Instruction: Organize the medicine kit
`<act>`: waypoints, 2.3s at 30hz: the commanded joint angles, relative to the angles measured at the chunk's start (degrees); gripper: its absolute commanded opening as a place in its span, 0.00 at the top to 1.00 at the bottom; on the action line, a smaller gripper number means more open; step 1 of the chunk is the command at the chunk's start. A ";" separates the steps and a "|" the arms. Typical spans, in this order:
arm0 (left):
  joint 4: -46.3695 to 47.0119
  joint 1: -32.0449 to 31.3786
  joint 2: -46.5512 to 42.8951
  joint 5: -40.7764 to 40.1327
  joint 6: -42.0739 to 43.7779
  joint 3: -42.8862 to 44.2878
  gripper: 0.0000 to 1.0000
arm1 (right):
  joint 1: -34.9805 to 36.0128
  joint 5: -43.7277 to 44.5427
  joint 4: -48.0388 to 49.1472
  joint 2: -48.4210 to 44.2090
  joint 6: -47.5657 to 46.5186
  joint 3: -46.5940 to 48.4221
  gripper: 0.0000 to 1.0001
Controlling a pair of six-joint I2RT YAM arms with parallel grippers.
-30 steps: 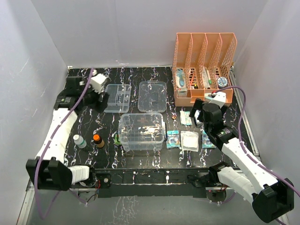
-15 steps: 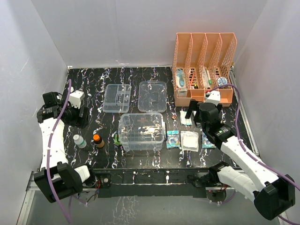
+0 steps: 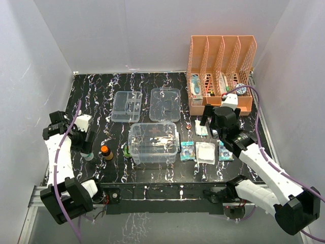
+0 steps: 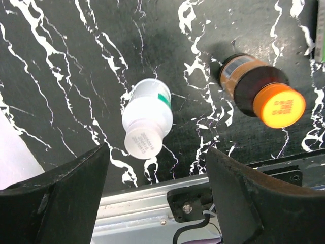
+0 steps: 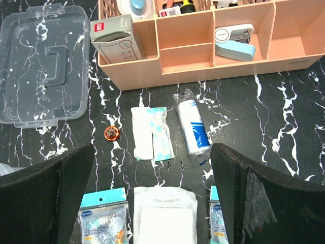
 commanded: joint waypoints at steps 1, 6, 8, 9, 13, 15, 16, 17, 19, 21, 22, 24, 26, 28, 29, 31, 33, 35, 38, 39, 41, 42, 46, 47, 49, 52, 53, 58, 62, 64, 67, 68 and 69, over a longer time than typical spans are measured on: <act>-1.31 2.37 -1.73 -2.76 2.87 -1.33 0.26 | 0.60 1.97 -0.54 0.09 -0.39 3.13 0.02; -0.49 6.45 -2.10 0.09 5.68 -2.34 0.25 | 1.03 2.12 -0.86 -0.20 0.09 2.49 0.02; 1.03 8.27 -2.60 1.97 6.42 -4.30 0.25 | 1.18 2.23 -1.03 -0.25 0.08 2.35 0.02; 1.73 8.82 -2.75 2.82 6.38 -5.23 0.25 | 1.20 2.27 -1.14 -0.36 0.10 2.33 0.01; 6.81 10.70 -4.49 5.80 6.21 -10.11 0.24 | 1.34 2.32 -1.49 -0.65 0.24 2.29 0.02; 9.02 10.89 -5.51 6.57 5.68 -11.95 0.23 | 1.33 2.53 -1.75 -0.85 0.32 2.46 0.02; 10.04 10.87 -5.96 6.86 5.05 -12.71 0.23 | 1.30 2.65 -1.90 -0.99 0.33 2.62 0.02; 11.01 10.85 -6.37 7.21 4.59 -13.56 0.23 | 1.43 2.74 -1.98 -0.99 0.29 2.67 0.02; 12.83 10.90 -6.56 7.87 3.46 -14.63 0.22 | 1.44 2.85 -1.98 -1.09 0.31 2.81 0.02; 14.66 10.90 -5.72 8.27 2.07 -15.24 0.22 | 1.53 2.73 -2.07 -1.16 0.64 2.94 0.02; 15.56 10.90 -5.26 8.39 1.45 -15.46 0.22 | 1.53 2.66 -2.12 -1.20 0.71 2.97 0.02; 17.13 10.89 -4.03 8.49 0.45 -15.74 0.22 | 1.66 2.67 -2.32 -1.35 0.82 3.02 0.02; 18.51 10.90 -2.86 8.62 -0.07 -15.98 0.23 | 1.66 2.88 -2.60 -1.59 0.93 3.03 0.02; 18.60 10.90 -1.76 9.01 -0.28 -16.16 0.24 | 1.76 3.14 -3.00 -1.93 0.94 3.11 0.02; 18.47 10.90 -1.49 9.28 -0.17 -16.29 0.26 | 1.78 3.32 -3.14 -2.08 0.99 3.12 0.02; 18.34 10.90 -1.33 9.54 0.21 -16.63 0.28 | 1.80 3.62 -3.39 -2.37 0.99 3.16 0.02; 17.54 10.90 -1.50 9.83 1.02 -17.01 0.29 | 1.80 3.80 -3.58 -2.44 1.00 3.13 0.02; 16.53 10.90 -1.86 10.17 1.69 -17.28 0.31 | 1.80 3.81 -3.45 -2.37 1.14 2.84 0.02; 16.67 10.85 -2.64 10.25 1.84 -17.88 0.45 | 1.80 3.32 -2.97 -2.25 1.64 2.15 0.02; 16.82 10.89 -2.75 10.25 1.75 -18.01 0.52 | 1.78 3.17 -2.78 -2.19 1.83 1.97 0.01; 16.88 10.90 -2.53 10.46 1.61 -18.00 0.66 | 1.80 2.91 -2.64 -2.11 2.18 1.81 0.02; 16.73 10.89 -2.00 10.51 1.62 -17.82 0.73 | 1.85 2.86 -2.61 -2.15 2.17 1.74 0.02; 15.85 10.89 -0.71 10.59 1.57 -16.41 0.97 | 1.82 3.25 -2.98 -2.58 2.00 1.76 0.02; 15.30 10.90 -0.55 10.68 1.70 -15.74 1.00 | 1.88 3.36 -3.20 -2.75 1.99 1.65 0.02; 13.19 10.89 -0.45 10.73 2.64 -13.57 1.00 | 1.86 3.47 -3.34 -3.09 1.94 1.42 0.02; 7.02 10.89 0.08 10.87 5.24 -6.69 1.00 | 1.89 3.55 -3.53 -3.40 1.99 0.89 0.02; 4.84 10.82 0.57 10.95 6.44 -3.71 1.00 | 1.89 3.54 -3.58 -3.40 2.07 0.78 0.02; -8.66 10.90 7.55 13.39 12.74 17.10 1.00 | 1.97 3.56 -3.08 -4.09 2.72 -0.35 0.02; -18.07 10.05 17.35 15.50 14.94 34.76 1.00 | 1.97 3.46 -2.45 -5.39 3.50 -2.24 0.02; -21.41 8.19 21.96 14.88 14.72 41.81 1.00 | 1.91 3.38 -2.14 -6.10 3.80 -3.30 0.02; -23.87 2.15 25.62 11.47 12.61 49.10 1.00 | 1.96 3.08 -1.79 -7.05 4.16 -4.43 0.01; -23.52 -0.53 26.08 9.45 11.37 50.44 1.00 | 1.97 3.05 -1.83 -7.20 4.23 -4.66 0.02; -22.66 -3.55 26.20 6.91 9.92 51.27 1.00 | 1.93 2.98 -1.70 -7.33 4.27 -4.82 0.02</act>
